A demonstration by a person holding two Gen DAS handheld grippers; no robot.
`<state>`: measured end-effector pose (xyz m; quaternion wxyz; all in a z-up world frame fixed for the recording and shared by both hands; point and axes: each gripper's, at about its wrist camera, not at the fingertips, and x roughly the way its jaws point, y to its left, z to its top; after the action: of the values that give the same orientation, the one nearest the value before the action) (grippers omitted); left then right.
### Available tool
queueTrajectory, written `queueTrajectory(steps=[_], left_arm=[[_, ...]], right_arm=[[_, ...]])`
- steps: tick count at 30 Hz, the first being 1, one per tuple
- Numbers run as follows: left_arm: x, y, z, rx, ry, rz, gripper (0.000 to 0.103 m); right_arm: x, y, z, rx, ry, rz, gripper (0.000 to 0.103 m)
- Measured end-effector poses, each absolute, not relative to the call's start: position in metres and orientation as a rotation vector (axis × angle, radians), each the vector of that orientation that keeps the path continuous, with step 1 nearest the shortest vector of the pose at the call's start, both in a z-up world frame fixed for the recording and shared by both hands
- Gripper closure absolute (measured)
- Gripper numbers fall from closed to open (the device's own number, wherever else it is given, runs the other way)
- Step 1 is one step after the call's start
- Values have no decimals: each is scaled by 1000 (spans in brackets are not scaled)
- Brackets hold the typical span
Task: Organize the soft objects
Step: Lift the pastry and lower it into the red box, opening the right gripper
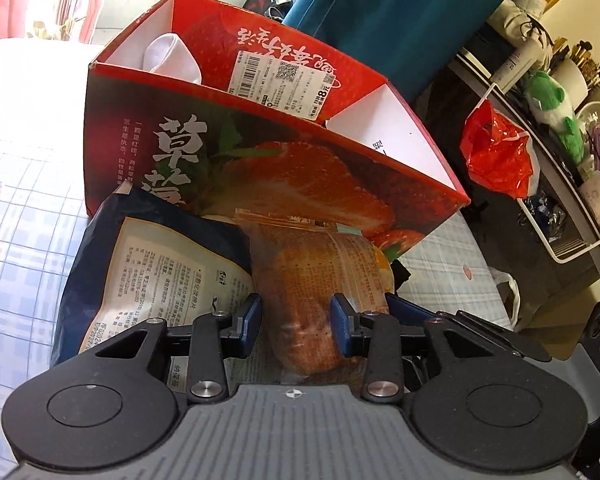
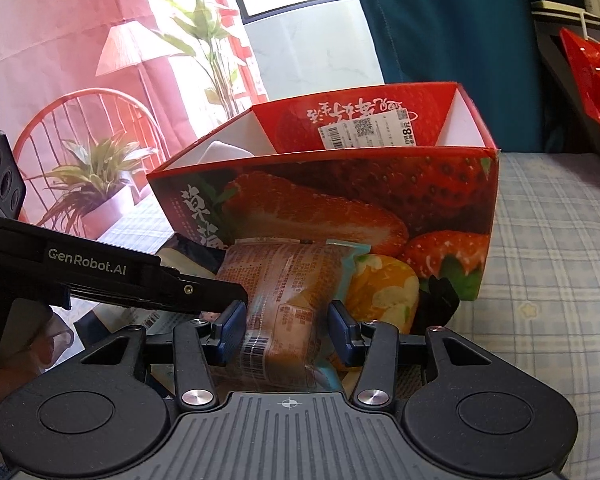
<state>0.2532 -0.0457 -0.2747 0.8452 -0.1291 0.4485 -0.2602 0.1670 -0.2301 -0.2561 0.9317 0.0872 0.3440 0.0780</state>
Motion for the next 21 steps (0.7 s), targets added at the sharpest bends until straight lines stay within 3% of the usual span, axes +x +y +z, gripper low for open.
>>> queueTrajectory(steps=[11,15,21], left_arm=[[250,-46,-273,-255,930,-542,64],[251,-43,-275,-278,938,-549,63],[250,-43,-275,-284,952,-555,63]], right_arm=[[168,-234,-255,228,721,151,61],[170,-233,-253,213,748,146,55],[172,-226,-247,149,791,156,55]])
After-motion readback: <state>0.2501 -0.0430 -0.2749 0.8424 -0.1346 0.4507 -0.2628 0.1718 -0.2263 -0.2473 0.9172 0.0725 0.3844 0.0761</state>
